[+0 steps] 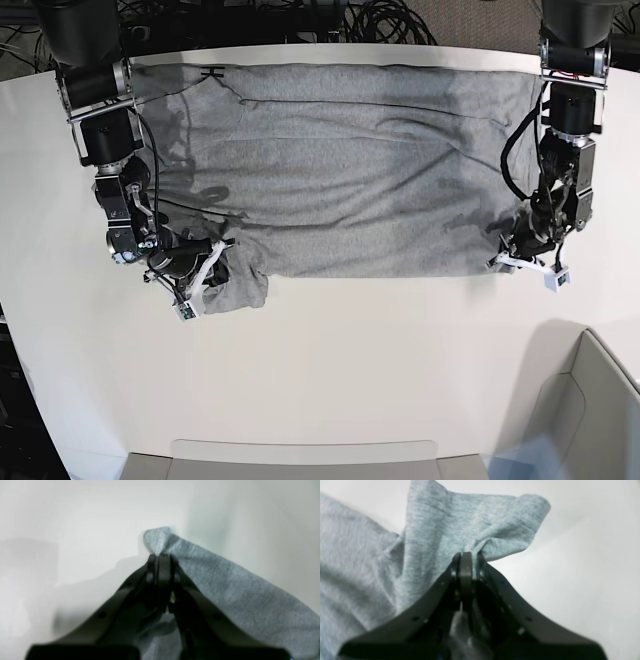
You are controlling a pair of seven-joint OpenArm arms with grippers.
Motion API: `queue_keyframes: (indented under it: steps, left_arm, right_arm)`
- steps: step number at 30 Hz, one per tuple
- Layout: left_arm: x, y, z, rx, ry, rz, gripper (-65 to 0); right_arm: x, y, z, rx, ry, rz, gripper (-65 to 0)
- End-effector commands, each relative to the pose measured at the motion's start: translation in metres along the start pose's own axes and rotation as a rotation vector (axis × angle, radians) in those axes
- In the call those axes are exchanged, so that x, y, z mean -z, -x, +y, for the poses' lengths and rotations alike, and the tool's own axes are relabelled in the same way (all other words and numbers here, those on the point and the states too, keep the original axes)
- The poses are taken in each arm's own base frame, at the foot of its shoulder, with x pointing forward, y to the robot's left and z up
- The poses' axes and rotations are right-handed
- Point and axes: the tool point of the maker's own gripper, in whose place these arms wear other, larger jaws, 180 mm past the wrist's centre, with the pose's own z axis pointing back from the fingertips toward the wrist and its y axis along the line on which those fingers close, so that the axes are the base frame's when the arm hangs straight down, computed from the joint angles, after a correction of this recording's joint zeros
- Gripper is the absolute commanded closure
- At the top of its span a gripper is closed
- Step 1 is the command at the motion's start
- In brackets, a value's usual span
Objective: Fold the T-shirt properly
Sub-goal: 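Lift the hem corners and pull them toward the collar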
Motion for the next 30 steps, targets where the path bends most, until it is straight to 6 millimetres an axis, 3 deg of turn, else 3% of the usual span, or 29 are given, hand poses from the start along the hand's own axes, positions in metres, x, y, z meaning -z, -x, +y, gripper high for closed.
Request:
queue_keyframes:
  steps: [1, 4, 8, 11, 15, 27, 30]
  left_arm:
    - [-0.001, 0.014, -0.002, 0.009, -0.001, 0.071, 0.0]
    - [-0.005, 0.006, -0.013, 0.023, 0.025, 0.047, 0.0]
    - [-0.007, 0.001, -0.013, 0.018, 0.026, 0.036, 0.0]
    - [-0.014, -0.021, -0.005, -0.056, 0.032, -0.022, 0.0]
    - [-0.033, -0.052, -0.016, -0.079, 0.082, -0.107, 0.0]
    - [-0.039, -0.056, -0.019, -0.062, 0.092, -0.126, 0.0]
    - [-0.047, -0.068, -0.024, -0.048, 0.106, -0.16, 0.0]
  right_arm:
    - [-0.006, 0.001, -0.007, -0.041, 0.015, 0.044, 0.0]
    - [-0.013, -0.015, -0.011, -0.055, 0.025, 0.0, 0.0]
    - [-0.025, -0.039, -0.024, -0.01, 0.053, -0.079, 0.0]
    - [-0.037, -0.058, -0.032, -0.006, 0.072, -0.14, 0.0]
    - [-0.047, -0.078, -0.031, -0.025, 0.077, -0.195, 0.0]
    - [-0.069, -0.093, -0.028, -0.101, 0.093, -0.248, 0.0]
    - [-0.07, -0.093, -0.029, -0.103, 0.093, -0.249, 0.0]
